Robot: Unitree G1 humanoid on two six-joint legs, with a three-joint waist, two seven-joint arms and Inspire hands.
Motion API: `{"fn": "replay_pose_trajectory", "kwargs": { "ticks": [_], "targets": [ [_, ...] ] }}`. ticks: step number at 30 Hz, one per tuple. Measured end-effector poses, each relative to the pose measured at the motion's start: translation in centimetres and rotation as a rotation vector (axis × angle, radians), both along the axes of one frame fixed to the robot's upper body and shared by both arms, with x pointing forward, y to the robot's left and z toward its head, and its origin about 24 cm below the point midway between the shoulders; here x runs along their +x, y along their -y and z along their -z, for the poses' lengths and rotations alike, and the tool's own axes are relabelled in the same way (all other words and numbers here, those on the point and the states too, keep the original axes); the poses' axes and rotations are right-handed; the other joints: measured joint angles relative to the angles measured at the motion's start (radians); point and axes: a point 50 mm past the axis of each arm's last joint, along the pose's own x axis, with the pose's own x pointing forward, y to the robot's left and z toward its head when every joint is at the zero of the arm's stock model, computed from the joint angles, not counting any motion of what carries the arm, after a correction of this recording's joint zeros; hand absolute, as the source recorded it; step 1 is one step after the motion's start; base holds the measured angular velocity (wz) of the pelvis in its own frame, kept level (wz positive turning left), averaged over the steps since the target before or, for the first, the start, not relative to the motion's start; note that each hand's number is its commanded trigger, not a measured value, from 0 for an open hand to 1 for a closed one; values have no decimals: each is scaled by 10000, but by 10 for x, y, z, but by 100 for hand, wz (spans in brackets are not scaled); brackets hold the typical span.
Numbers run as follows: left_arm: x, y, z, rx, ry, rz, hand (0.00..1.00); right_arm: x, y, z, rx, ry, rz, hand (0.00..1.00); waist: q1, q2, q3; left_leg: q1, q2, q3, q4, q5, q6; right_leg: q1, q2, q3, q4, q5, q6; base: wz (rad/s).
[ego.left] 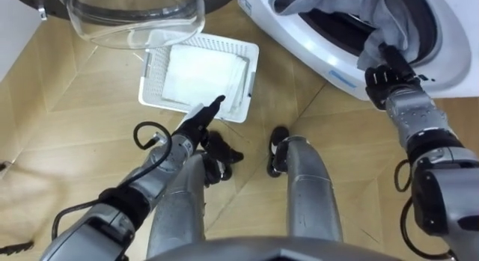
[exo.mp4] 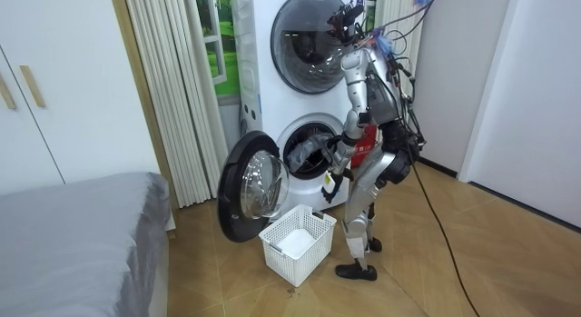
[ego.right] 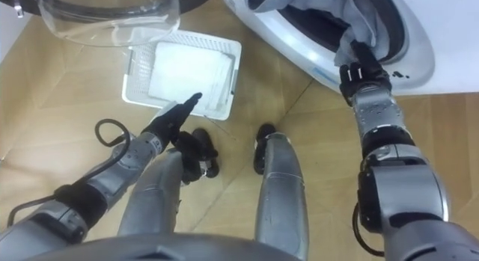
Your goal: Put towel into washing machine
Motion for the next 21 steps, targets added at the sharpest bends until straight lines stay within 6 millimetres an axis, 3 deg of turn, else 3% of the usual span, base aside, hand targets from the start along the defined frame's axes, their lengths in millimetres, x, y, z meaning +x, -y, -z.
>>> {"fn": "replay_pose_trajectory", "kwargs": {
  "ticks": [14, 21],
  "targets": [
    [12, 3, -7, 433, 84, 357, 0, 16, 1, -17, 1202, 320, 939, 100, 0, -62, 39, -193, 6, -128, 226, -30, 41, -46, -14, -120, 12, -19, 38, 2],
    [12, -4, -9, 563, 71, 217, 0, 38, 3, -47, 1860, 1324, 1280, 100, 27, -52, 33, -499, 42, -70, 255, -29, 46, -386, 12, -101, 35, 30, 14, -1]
  ]
}}
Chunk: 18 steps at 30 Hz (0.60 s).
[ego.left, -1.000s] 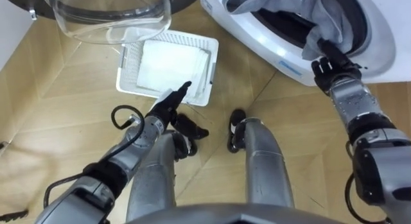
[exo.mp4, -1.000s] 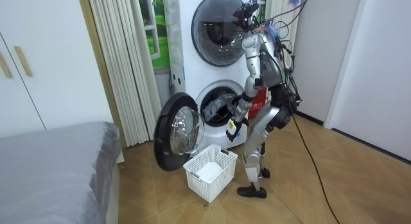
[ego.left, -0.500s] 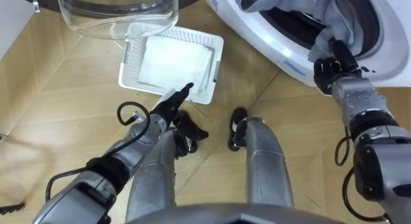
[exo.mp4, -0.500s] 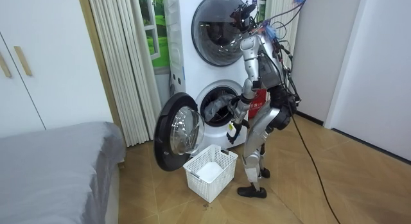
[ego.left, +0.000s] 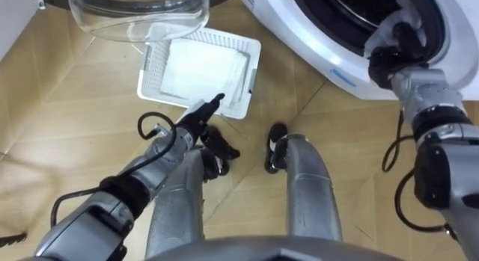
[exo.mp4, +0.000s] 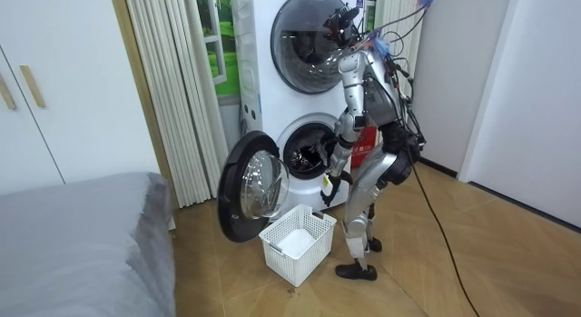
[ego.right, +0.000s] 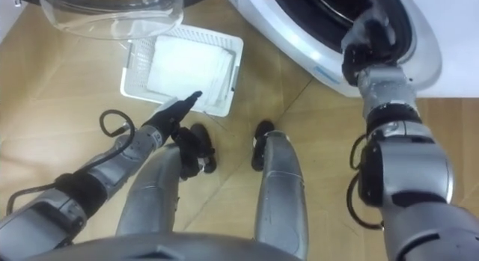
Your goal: Put towel into washing machine
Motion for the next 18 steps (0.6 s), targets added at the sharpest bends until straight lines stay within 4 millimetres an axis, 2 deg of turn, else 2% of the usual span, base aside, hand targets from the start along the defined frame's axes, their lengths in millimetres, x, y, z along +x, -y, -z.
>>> {"fn": "replay_pose_trajectory", "kwargs": {
  "ticks": [1, 2, 7, 13, 18],
  "targets": [
    [0, 0, 0, 45, -43, 68, 0, 3, 1, -5, 182, 185, 92, 84, 8, 0, 0, 7, 3, 20, 10, 0, 0, -3, -11, 8, 16, 0, 0, 0],
    [-2, 0, 1, 39, -108, 88, 0, 4, 0, -6, 262, 246, 115, 0, 15, 0, 0, 18, 5, 39, 10, 0, 0, -1, -13, 11, 17, 0, 1, -4],
    [-1, 1, -1, 25, -27, 203, 0, 8, 0, -12, 319, 474, 102, 0, 69, -5, 2, -5, -25, 214, 16, -4, 7, -175, -135, 144, 157, -14, 12, -2],
    [-4, -1, 1, 311, 2, 343, 0, 16, -3, -23, 360, 809, -1, 0, 79, -16, 0, -127, -37, 314, 48, -5, 38, -404, -134, 205, 309, -14, -16, -1],
    [-11, -3, 6, 255, -293, 287, 0, 16, -4, -21, 361, 1038, -67, 0, 109, -16, 0, -140, -18, 323, 99, -12, 50, -404, -132, 210, 301, -3, -26, 0]
  ]
}}
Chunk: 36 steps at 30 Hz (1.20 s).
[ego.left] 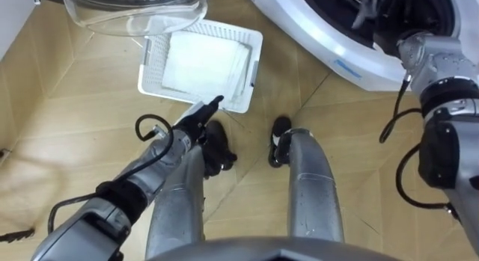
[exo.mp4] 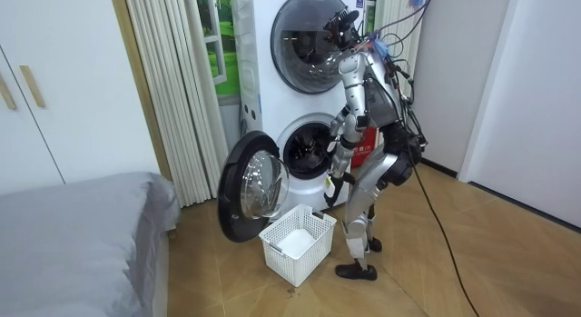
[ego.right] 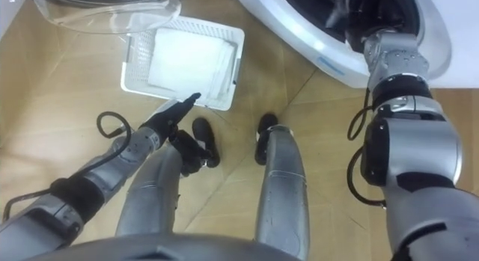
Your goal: Put towel into washing machine
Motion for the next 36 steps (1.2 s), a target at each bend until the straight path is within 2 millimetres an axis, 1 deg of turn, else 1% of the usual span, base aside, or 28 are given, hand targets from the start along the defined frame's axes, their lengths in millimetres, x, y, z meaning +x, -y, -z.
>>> {"fn": "replay_pose_trajectory", "kwargs": {
  "ticks": [3, 5, 9, 10, 12, 14, 16, 17, 18, 19, 20, 22, 23, 25, 26, 28, 29, 30, 31, 32, 33, 34, 35, 36],
  "targets": [
    [-1, -2, 1, 42, -110, 114, 0, 0, 1, 2, -87, 317, -20, 0, 52, 1, 0, 46, 20, -6, -8, -2, 3, 67, 5, -27, -43, 2, -1, -1],
    [-2, -2, 1, 48, -157, 147, 0, -3, 2, 7, -122, 286, 7, 0, 150, 1, 1, 169, 51, -17, -79, -2, 1, 218, 39, -66, -177, 30, -6, -2],
    [-3, -4, 3, 66, -341, 216, 0, -8, 3, 16, -390, 268, -61, 0, 208, 35, 10, 387, 54, -138, -206, -3, -7, 552, 110, -228, -383, 32, 6, 2],
    [-3, -4, 4, 61, -379, 227, 0, -11, 6, 18, -576, 343, -85, 0, 253, 118, 59, 411, 91, -209, -231, -3, -7, 676, 174, -321, -552, 73, 15, 4],
    [-3, -4, 4, 29, -489, 303, 0, -17, 12, 24, -983, 362, -144, 0, 383, 193, 104, 500, 95, -259, -343, -3, -9, 835, 189, -422, -725, 111, 26, 0],
    [-5, -6, 6, 53, -632, 317, 0, -24, 17, 32, -1311, 257, -218, 0, 530, 233, 108, 689, 71, -257, -501, 1, -14, 1018, 188, -444, -867, 124, 53, 0],
    [-10, -13, 14, 190, -1067, 38, 0, -43, 20, 53, -2082, -263, -781, 0, 746, 304, 95, 1136, 54, -313, -820, 26, -57, 1511, 256, -545, -1236, 150, 98, 0],
    [-11, -16, 15, 242, -1160, -59, 0, -49, 21, 59, -2224, -502, -917, 0, 784, 346, 102, 1258, 52, -360, -883, 32, -69, 1690, 281, -594, -1343, 155, 106, 9],
    [-13, -22, 18, 360, -1324, -266, 0, -62, 23, 72, -2564, -1029, -1214, 0, 821, 419, 80, 1442, 42, -466, -1025, 39, -103, 1964, 306, -722, -1543, 161, 116, 11],
    [-15, -30, 20, 496, -1400, -467, 0, -75, 25, 84, -3090, -1594, -1724, 0, 943, 456, 83, 1598, 41, -492, -1175, 47, -135, 2144, 351, -761, -1701, 168, 128, 8],
    [-15, -34, 21, 562, -1439, -601, 0, -82, 25, 91, -3360, -1923, -1988, 0, 1007, 463, 81, 1677, 42, -495, -1242, 55, -150, 2218, 372, -763, -1740, 175, 135, 0],
    [-20, -44, 25, 515, -1580, -1240, 0, -115, 28, 116, -4026, -3242, -2870, 0, 1246, 585, 52, 2003, 34, -506, -1448, 58, -190, 2563, 409, -816, -1918, 184, 158, 0],
    [-22, -46, 27, 466, -1599, -1380, 0, -121, 27, 121, -4173, -3592, -3131, 0, 1272, 605, 49, 2106, 20, -508, -1512, 64, -199, 2647, 406, -843, -1943, 184, 163, 0],
    [-30, -53, 32, 287, -1745, -1981, 0, -142, 19, 138, -4714, -4555, -4317, 0, 1361, 680, 1, 2516, 40, -548, -1803, 105, -266, 3132, 504, -966, -2344, 235, 180, 0],
    [-31, -56, 33, 299, -1781, -2132, 0, -147, 16, 142, -4838, -4736, -4618, 0, 1373, 687, -7, 2621, 39, -566, -1858, 116, -284, 3268, 549, -993, -2469, 264, 169, -5],
    [-39, -66, 37, 319, -1908, -2784, 0, -164, 6, 155, -5353, -5479, -5891, 0, 1442, 688, -32, 3157, 78, -572, -2158, 128, -373, 3826, 711, -1011, -2855, 350, 156, -8],
    [-42, -69, 39, 353, -1955, -2978, 0, -170, 6, 158, -5547, -5701, -6266, 0, 1462, 693, -42, 3311, 99, -574, -2239, 141, -394, 3999, 744, -1027, -2975, 370, 154, -5],
    [-51, -76, 43, 416, -2066, -3488, 0, -179, 4, 163, -5946, -6088, -6992, 0, 1469, 732, -96, 3643, 138, -593, -2387, 138, -430, 4374, 802, -1077, -3176, 397, 156, 0],
    [-63, -83, 47, 551, -2231, -3910, 0, -188, 3, 168, -6399, -6422, -7805, 0, 1472, 742, -239, 3932, 146, -626, -2557, 141, -478, 4682, 867, -1085, -3374, 428, 177, 0],
    [-68, -86, 49, 610, -2300, -4102, 0, -193, 2, 170, -6595, -6580, -8178, 0, 1455, 731, -277, 4081, 146, -631, -2632, 144, -493, 4841, 892, -1097, -3466, 429, 176, 0],
    [-78, -91, 52, 759, -2516, -4403, 0, -205, 2, 175, -6893, -6930, -8937, 0, 1446, 714, -299, 4475, 124, -639, -2898, 176, -544, 5205, 915, -1135, -3666, 440, 174, 0],
    [-90, -95, 56, 830, -2798, -4641, 0, -215, 1, 179, -7220, -7193, -9733, 0, 1447, 707, -313, 4904, 50, -679, -3179, 239, -595, 5652, 961, -1199, -3945, 505, 184, 0],
    [-96, -96, 58, 865, -2936, -4769, 0, -220, -1, 181, -7350, -7310, -10123, 0, 1448, 679, -360, 5105, 48, -681, -3305, 259, -612, 5845, 994, -1195, -4063, 520, 187, 0],
    [-107, -99, 61, 967, -3126, -5034, 0, -228, -5, 185, -7573, -7506, -10827, 0, 1446, 608, -457, 5432, 51, -683, -3518, 287, -656, 6187, 1057, -1206, -4298, 547, 189, 0]
  ]
}}
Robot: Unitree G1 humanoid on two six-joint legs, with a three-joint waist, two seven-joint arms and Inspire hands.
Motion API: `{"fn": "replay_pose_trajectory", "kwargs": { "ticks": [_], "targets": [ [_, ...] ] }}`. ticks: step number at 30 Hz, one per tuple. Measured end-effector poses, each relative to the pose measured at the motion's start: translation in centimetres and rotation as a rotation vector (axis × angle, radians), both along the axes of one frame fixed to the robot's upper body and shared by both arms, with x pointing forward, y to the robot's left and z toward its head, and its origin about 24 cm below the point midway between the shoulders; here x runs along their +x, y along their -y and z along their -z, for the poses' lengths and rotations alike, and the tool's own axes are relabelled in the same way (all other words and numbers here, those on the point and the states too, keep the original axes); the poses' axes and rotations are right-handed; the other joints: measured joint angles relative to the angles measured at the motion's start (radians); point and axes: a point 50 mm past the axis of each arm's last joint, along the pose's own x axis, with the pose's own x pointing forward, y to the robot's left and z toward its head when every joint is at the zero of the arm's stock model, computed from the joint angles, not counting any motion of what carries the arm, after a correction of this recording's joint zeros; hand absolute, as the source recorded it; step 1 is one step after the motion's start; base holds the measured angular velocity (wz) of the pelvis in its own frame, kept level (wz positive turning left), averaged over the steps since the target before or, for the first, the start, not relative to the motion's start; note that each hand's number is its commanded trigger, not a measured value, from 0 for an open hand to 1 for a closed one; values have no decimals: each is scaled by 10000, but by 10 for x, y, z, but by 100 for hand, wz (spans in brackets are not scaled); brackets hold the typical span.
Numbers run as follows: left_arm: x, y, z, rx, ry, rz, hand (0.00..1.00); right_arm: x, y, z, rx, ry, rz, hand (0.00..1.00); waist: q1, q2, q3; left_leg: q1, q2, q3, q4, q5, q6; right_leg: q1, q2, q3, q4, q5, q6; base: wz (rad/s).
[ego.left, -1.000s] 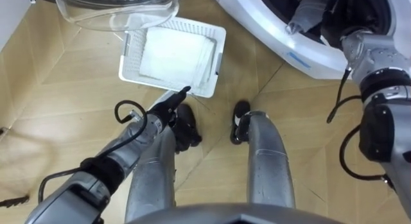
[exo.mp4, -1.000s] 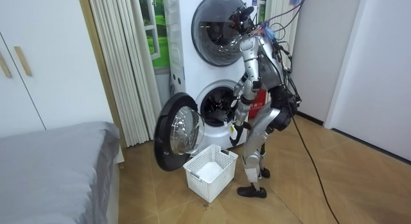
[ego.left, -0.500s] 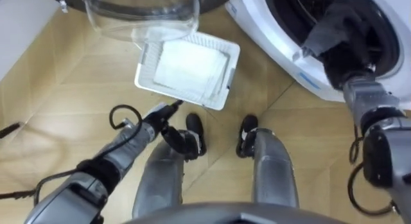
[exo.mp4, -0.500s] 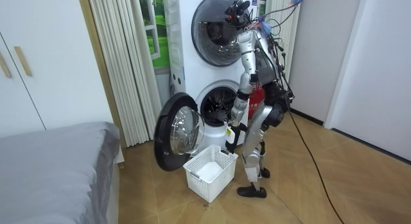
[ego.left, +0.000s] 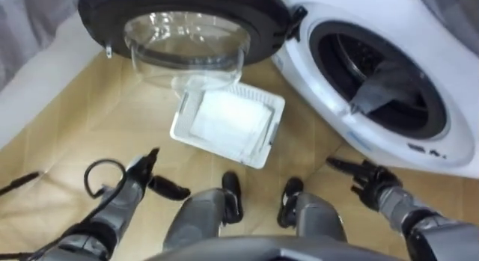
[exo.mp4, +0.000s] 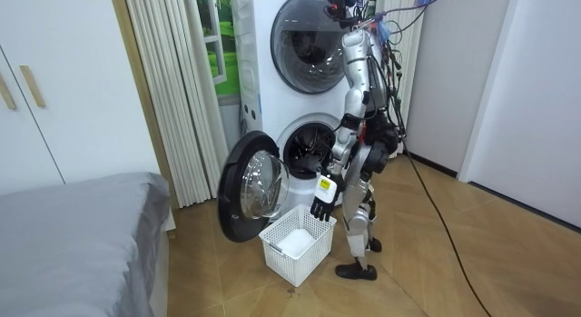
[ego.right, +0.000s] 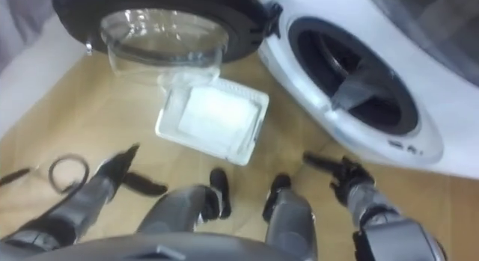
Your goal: Put towel into washing machine
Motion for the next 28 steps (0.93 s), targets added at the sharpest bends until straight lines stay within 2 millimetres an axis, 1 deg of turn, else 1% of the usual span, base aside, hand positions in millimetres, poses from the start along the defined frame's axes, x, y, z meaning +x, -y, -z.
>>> {"fn": "replay_pose_trajectory", "kwargs": {
  "ticks": [1, 2, 3, 4, 5, 6, 9, 10, 12, 13, 17, 18, 20, 25, 27, 28],
  "targets": [
    [-11, -2, 3, 22, -177, -282, 0, -9, -4, 4, -4, -330, -429, 0, -23, -68, -44, 297, -1, -12, -154, 22, -34, 307, 18, -69, -127, 4, -1, 4],
    [-15, -3, 3, 15, -234, -410, 0, -13, -5, 5, -13, -472, -612, 0, -37, -88, -50, 438, -4, -37, -236, 38, -54, 475, 31, -119, -234, 4, 0, 12],
    [-21, -3, 5, -12, -303, -607, 0, -20, -6, 7, -56, -731, -981, 0, -68, -125, -40, 723, -10, -80, -376, 58, -77, 814, 71, -172, -435, 17, 16, 12],
    [-25, -3, 6, -27, -331, -792, 0, -25, -7, 9, -76, -909, -1270, 0, -93, -157, -38, 969, -15, -147, -452, 62, -86, 1130, 136, -143, -634, 38, 43, 11],
    [-28, -3, 6, -41, -341, -869, 0, -28, -7, 9, -74, -1000, -1367, 0, -123, -181, -44, 1082, -19, -174, -521, 66, -94, 1278, 169, -141, -764, 52, 53, 6],
    [-31, -4, 7, -40, -375, -952, 0, -31, -7, 10, -119, -1091, -1620, 0, -151, -252, -70, 1295, -34, -215, -677, 81, -119, 1500, 202, -132, -935, 71, 64, 5],
    [-48, -11, 9, 14, -621, -1549, 0, -40, -13, 14, -81, -1314, -2037, 0, -209, -436, -98, 1924, -23, -220, -936, 54, -194, 2200, 331, -137, -1379, 102, 99, -1],
    [-53, -12, 9, 29, -701, -1708, 0, -44, -15, 15, -33, -1425, -2124, 0, -213, -508, -122, 2135, -21, -219, -1046, 38, -219, 2410, 358, -138, -1497, 103, 103, 0],
    [-56, -13, 9, 37, -749, -1834, 0, -47, -18, 16, -22, -1514, -2320, 0, -208, -560, -134, 2372, -15, -220, -1125, 18, -253, 2667, 390, -142, -1633, 104, 105, -3],
    [-56, -13, 9, 43, -736, -1858, 0, -46, -18, 16, -44, -1523, -2428, 0, -209, -569, -127, 2472, -14, -222, -1126, 16, -257, 2769, 390, -135, -1640, 104, 106, 0],
    [-56, -10, 10, 3, -754, -1931, 0, -51, -19, 17, -106, -1684, -2728, 0, -211, -583, -41, 2913, -25, -259, -1219, 11, -264, 3245, 416, -121, -1848, 105, 113, -2],
    [-57, -9, 11, -13, -840, -2012, 0, -53, -19, 17, -102, -1775, -2830, 0, -220, -569, -11, 3065, -13, -261, -1243, -29, -327, 3432, 455, -121, -1980, 105, 113, 0],
    [-59, -10, 12, -26, -979, -2316, 0, -54, -19, 18, -41, -1832, -2921, 0, -216, -566, 1, 3270, 17, -265, -1349, -56, -370, 3582, 498, -108, -1995, 105, 114, -2],
    [-65, -11, 13, -53, -1322, -2924, 0, -57, -18, 18, 205, -1819, -2649, 0, -215, -573, -11, 3479, 32, -264, -1427, -67, -389, 3738, 527, -93, -1990, 105, 114, -1],
    [-67, -13, 13, -66, -1438, -3180, 0, -61, -19, 19, 346, -1948, -2649, 0, -220, -604, -26, 3561, 36, -264, -1429, -72, -397, 3787, 531, -93, -1983, 104, 115, 0],
    [-67, -13, 13, -80, -1464, -3291, 0, -62, -20, 19, 393, -1972, -2614, 0, -224, -630, -17, 3643, 37, -265, -1428, -72, -397, 3908, 533, -95, -1984, 104, 115, 0]
  ]
}}
